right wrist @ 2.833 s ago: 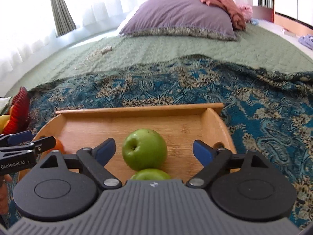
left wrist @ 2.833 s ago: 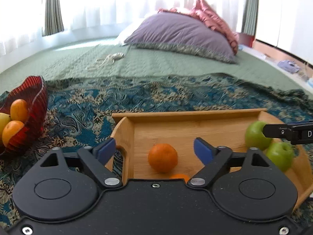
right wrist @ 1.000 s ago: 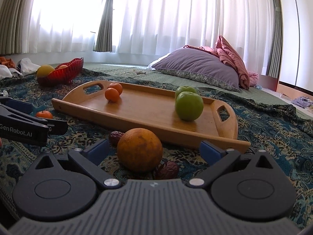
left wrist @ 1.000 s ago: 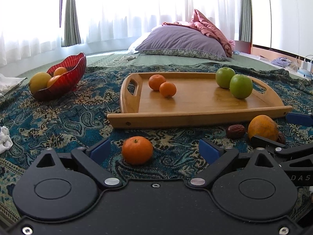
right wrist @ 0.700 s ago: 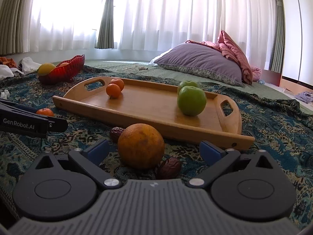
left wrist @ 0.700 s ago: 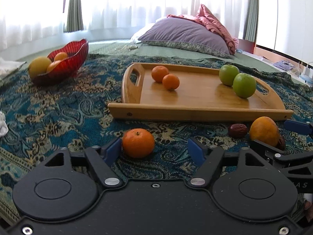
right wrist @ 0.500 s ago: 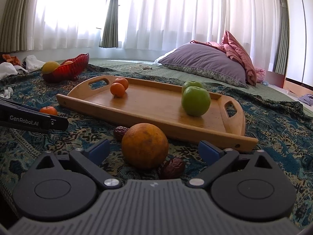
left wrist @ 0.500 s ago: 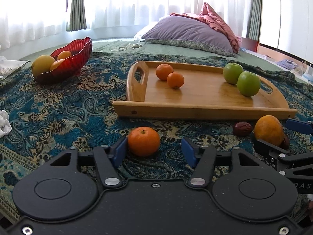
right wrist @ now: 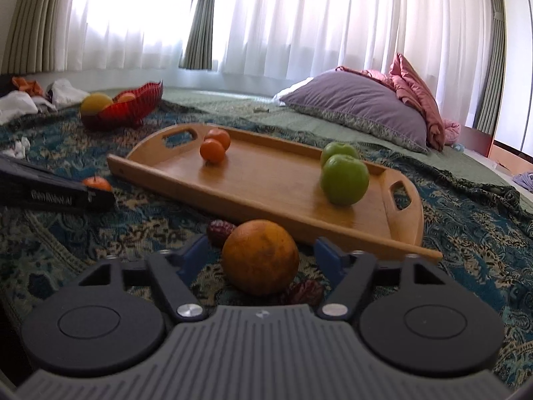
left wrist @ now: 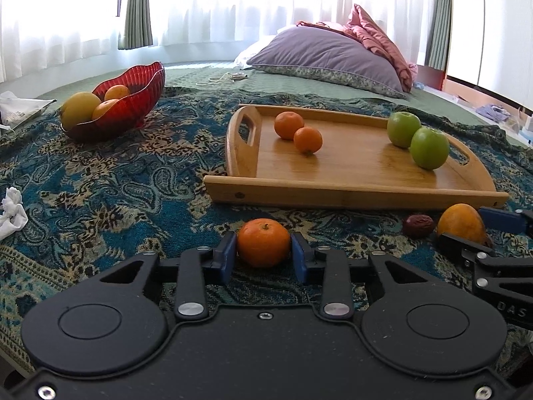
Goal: Organize fruits
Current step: 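Grasp the tangerine with the left gripper while the right gripper grasps the large orange, then carry the tangerine and the large orange over the tray with both grippers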
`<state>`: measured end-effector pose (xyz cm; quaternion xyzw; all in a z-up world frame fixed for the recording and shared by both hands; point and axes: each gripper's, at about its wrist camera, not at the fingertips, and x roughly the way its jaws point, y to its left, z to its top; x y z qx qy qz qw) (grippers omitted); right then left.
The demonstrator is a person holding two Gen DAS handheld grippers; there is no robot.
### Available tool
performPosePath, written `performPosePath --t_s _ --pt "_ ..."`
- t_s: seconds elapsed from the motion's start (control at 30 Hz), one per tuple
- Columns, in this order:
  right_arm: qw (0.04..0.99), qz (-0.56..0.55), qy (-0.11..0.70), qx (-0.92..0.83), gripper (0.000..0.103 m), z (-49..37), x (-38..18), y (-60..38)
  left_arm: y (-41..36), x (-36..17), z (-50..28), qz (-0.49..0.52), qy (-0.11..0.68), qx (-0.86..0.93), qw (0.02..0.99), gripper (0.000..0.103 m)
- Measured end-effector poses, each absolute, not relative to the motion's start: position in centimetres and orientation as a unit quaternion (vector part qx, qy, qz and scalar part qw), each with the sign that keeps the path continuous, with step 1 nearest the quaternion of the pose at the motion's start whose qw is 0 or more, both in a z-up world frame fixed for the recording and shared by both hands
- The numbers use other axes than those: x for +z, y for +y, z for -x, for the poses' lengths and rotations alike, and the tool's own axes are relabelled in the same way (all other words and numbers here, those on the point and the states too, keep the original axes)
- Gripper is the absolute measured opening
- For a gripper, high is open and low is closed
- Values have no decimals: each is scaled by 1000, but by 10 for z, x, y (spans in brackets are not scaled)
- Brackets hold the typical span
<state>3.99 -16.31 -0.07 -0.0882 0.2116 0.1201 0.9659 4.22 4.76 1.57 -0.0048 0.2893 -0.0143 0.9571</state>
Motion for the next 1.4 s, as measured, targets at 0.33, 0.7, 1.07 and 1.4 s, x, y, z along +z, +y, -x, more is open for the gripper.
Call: performPosePath --t_s 0.33,0.7,1.07,1.4 --pt "968 51 214 120 54 -40 6 -170 33 30 -42 -3 270 -37 962 33" --pt "980 23 173 94 53 -49 37 -184 16 51 -69 -17 247 -61 967 33" --pt "981 19 185 50 53 -89 40 -200 5 50 -109 -51 249 -80 964 33" --pt "975 -10 220 25 53 -113 24 -206 12 32 -133 -39 273 -71 959 33"
